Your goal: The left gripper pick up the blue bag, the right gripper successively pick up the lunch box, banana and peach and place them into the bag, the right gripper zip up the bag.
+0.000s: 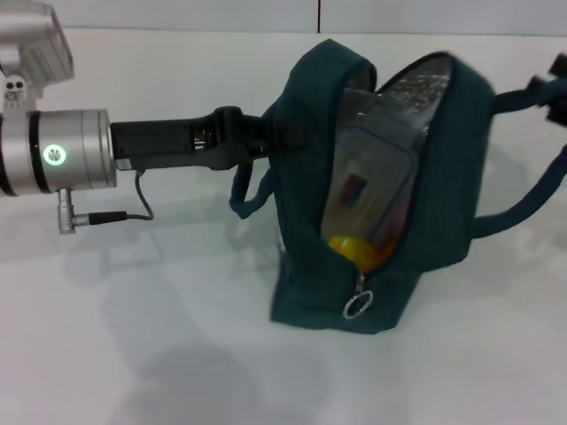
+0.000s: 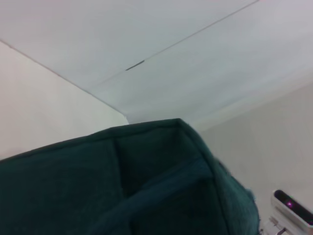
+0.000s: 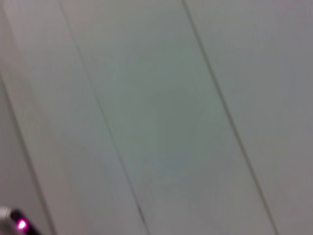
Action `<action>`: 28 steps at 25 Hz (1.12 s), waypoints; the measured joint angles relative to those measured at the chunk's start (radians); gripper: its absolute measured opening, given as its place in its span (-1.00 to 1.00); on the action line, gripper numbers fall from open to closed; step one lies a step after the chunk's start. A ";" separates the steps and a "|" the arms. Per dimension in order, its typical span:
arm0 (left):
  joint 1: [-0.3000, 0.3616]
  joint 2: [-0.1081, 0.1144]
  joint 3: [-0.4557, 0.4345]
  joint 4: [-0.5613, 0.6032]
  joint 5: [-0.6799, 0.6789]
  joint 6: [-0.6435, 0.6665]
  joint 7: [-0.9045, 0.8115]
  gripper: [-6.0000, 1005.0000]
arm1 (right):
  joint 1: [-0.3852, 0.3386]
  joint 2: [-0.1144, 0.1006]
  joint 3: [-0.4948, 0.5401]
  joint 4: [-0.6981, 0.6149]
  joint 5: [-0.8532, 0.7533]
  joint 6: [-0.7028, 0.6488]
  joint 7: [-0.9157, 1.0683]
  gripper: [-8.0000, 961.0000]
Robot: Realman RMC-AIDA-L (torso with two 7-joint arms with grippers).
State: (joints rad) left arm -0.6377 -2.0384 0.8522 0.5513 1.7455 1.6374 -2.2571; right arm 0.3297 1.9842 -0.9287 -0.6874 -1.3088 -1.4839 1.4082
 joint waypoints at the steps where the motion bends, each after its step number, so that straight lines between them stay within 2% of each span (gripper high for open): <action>1: -0.001 -0.001 0.000 -0.001 -0.001 -0.002 0.002 -0.92 | 0.008 0.000 -0.002 0.000 -0.024 0.000 0.009 0.76; 4: 0.001 -0.005 0.000 -0.007 0.000 -0.015 0.010 -0.92 | 0.028 0.000 -0.001 -0.017 -0.087 -0.004 0.057 0.75; 7: 0.005 -0.007 0.001 -0.009 -0.001 -0.022 0.019 -0.92 | 0.024 -0.009 0.003 -0.051 -0.130 -0.006 0.096 0.75; 11: 0.005 -0.008 0.001 -0.010 0.001 -0.058 0.025 -0.92 | 0.020 -0.044 0.003 -0.094 -0.200 -0.035 0.193 0.75; 12: 0.006 -0.007 0.001 -0.010 0.002 -0.064 0.026 -0.92 | 0.018 -0.055 0.029 -0.104 -0.215 -0.082 0.213 0.75; 14: 0.006 -0.004 0.001 -0.010 0.002 -0.072 0.028 -0.92 | 0.014 -0.055 0.056 -0.107 -0.212 -0.112 0.208 0.74; 17: 0.005 -0.002 0.001 -0.010 0.002 -0.075 0.033 -0.92 | 0.012 -0.046 0.182 -0.117 -0.202 -0.214 0.183 0.74; 20: -0.001 -0.003 0.001 -0.010 0.002 -0.079 0.035 -0.92 | 0.021 -0.045 0.264 -0.118 -0.186 -0.300 0.181 0.74; 22: -0.003 -0.005 0.001 -0.010 0.002 -0.085 0.035 -0.92 | 0.021 -0.035 0.296 -0.118 -0.159 -0.373 0.159 0.74; 25: 0.000 -0.007 0.001 -0.010 0.002 -0.097 0.035 -0.92 | 0.020 -0.018 0.283 -0.111 -0.146 -0.526 0.104 0.73; 28: -0.002 -0.010 0.001 -0.010 0.002 -0.100 0.035 -0.92 | 0.028 -0.008 0.212 -0.088 -0.184 -0.642 0.075 0.73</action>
State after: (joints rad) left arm -0.6402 -2.0479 0.8532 0.5414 1.7478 1.5376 -2.2226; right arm 0.3579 1.9760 -0.7172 -0.7751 -1.4933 -2.1258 1.4834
